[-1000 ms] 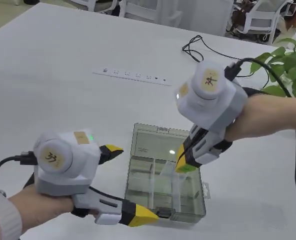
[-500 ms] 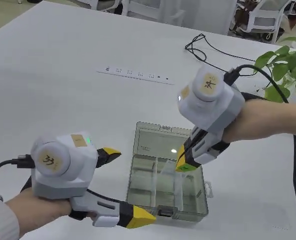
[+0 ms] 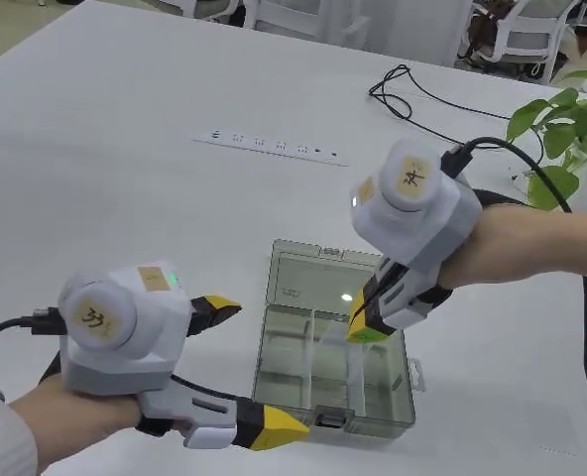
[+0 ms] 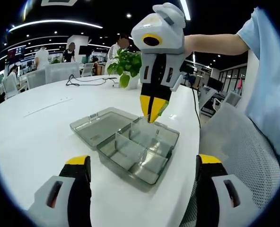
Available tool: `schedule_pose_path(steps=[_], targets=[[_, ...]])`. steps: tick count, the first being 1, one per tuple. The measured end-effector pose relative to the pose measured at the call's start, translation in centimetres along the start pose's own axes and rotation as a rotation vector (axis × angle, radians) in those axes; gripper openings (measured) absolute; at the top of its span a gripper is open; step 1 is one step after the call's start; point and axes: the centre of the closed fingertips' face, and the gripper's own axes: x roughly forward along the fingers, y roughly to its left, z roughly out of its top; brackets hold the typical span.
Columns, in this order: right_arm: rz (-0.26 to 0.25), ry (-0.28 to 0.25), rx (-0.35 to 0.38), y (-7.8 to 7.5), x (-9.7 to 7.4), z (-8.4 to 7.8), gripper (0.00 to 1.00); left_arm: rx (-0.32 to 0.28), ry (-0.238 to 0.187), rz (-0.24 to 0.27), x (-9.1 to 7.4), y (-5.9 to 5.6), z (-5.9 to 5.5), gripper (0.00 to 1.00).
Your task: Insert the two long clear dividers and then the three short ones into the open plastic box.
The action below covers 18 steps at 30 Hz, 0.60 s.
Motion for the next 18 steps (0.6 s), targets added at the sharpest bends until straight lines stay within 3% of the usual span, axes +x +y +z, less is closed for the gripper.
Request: schedule_pose_path(steps=[18], targets=[[-0.007, 0.0, -0.03, 0.03, 0.84, 0.43, 0.02, -0.008, -0.003, -0.003, -0.14, 0.02, -0.03, 0.92]])
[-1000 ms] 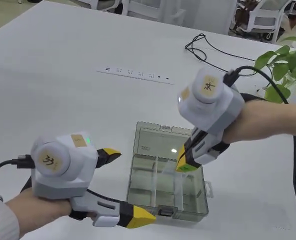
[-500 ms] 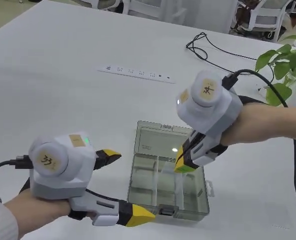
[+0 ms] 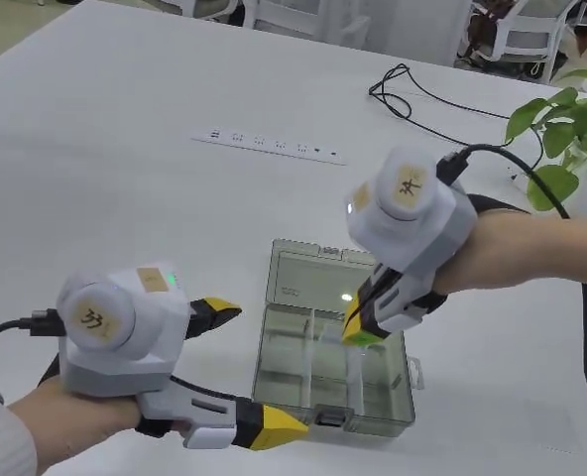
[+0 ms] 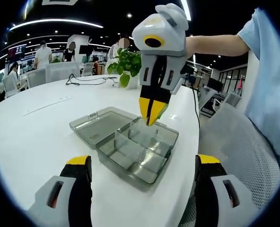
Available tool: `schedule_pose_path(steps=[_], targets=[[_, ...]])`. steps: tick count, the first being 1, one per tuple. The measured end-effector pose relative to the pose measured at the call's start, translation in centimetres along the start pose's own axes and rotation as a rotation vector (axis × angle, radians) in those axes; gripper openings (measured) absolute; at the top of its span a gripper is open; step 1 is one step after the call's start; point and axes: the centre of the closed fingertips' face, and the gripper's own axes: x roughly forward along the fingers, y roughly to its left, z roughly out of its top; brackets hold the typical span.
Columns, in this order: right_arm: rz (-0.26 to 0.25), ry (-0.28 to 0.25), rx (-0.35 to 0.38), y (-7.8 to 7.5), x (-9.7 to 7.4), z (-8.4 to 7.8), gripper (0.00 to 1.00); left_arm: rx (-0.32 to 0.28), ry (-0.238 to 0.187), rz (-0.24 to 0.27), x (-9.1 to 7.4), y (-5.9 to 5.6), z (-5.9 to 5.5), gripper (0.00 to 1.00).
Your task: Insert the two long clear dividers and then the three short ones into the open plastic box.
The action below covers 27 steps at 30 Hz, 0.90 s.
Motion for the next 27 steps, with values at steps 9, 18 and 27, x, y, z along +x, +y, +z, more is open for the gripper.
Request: schedule_pose_path(steps=[9, 18, 27], targets=[[-0.016, 0.053, -0.004, -0.1, 1.8, -0.5, 0.02, 0.007, 0.005, 0.001, -0.1, 0.1, 0.0, 0.92], [-0.024, 0.095, -0.016, -0.2, 3.3, -1.1, 0.02, 0.01, 0.004, -0.001, -0.1, 0.0, 0.2, 0.92], [-0.025, 0.105, -0.016, -0.1, 3.6, -1.4, 0.02, 0.017, 0.003, -0.005, 0.1, -0.2, 0.4, 0.91]])
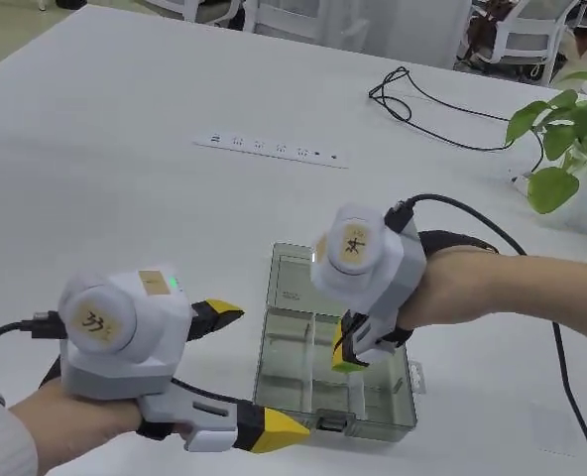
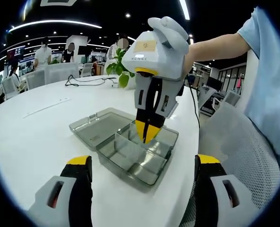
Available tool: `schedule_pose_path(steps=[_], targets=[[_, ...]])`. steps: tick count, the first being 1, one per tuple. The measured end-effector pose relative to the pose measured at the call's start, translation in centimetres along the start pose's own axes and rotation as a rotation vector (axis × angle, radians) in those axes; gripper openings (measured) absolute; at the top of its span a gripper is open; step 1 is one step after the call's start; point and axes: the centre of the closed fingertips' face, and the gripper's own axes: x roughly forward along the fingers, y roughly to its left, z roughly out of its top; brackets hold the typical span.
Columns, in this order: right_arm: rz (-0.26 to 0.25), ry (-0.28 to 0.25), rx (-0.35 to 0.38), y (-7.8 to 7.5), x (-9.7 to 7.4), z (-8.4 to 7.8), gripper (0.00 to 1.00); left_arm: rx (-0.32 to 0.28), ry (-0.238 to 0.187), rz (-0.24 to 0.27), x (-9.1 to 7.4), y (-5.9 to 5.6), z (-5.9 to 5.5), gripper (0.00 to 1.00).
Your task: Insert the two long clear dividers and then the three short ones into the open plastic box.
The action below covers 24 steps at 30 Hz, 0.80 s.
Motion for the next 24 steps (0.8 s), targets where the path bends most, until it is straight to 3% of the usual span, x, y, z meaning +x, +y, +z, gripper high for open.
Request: schedule_pose_path(steps=[8, 24], targets=[[-0.012, 0.015, -0.009, 0.03, 0.74, -0.19, 0.01, 0.005, -0.002, -0.001, 0.13, -0.03, 0.21, 0.91], [-0.004, 0.015, 0.004, -0.08, 0.67, -0.29, 0.01, 0.015, -0.004, -0.003, 0.25, -0.23, 0.43, 0.91]])
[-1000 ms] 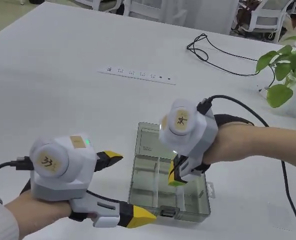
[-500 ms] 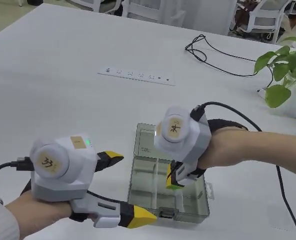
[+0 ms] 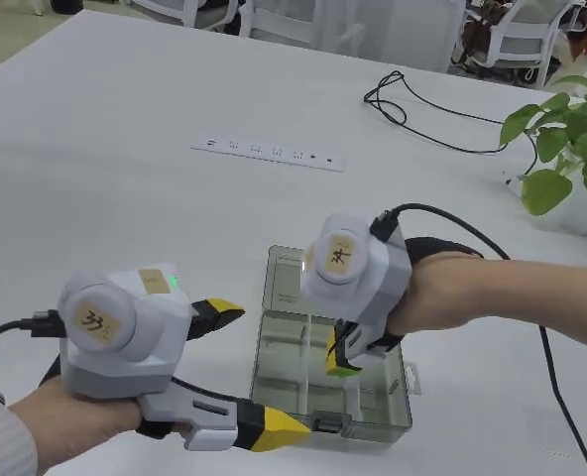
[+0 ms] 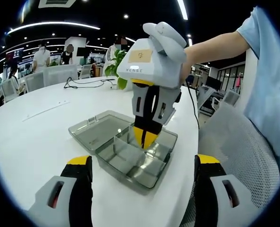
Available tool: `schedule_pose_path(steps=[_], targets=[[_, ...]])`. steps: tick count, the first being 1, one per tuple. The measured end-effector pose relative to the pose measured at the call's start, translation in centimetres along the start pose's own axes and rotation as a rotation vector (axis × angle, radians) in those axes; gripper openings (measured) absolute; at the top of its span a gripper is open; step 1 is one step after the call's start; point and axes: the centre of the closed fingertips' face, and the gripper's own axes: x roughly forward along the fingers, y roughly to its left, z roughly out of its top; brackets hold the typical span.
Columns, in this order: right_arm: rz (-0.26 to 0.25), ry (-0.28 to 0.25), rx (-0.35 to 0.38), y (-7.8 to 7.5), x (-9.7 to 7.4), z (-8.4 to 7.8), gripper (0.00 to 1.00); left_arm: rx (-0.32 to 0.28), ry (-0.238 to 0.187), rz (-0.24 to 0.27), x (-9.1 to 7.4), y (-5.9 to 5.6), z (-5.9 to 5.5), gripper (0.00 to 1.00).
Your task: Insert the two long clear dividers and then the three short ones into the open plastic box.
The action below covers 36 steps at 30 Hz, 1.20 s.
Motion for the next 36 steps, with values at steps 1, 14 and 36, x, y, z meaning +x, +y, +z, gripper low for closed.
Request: schedule_pose_path(steps=[1, 14, 36], targets=[[0.002, -0.004, 0.0, 0.0, 0.0, 0.0, 0.01, 0.0, -0.001, 0.0, 0.0, 0.0, 0.0, 0.91], [0.003, -0.071, -0.062, 0.3, -0.2, -0.3, 0.21, 0.003, 0.008, 0.004, -0.3, 0.1, 0.0, 0.9], [-0.055, -0.387, 0.032, 1.3, -2.5, 1.2, 0.93, 0.01, 0.007, 0.0, -0.2, 0.0, 0.5, 0.91]])
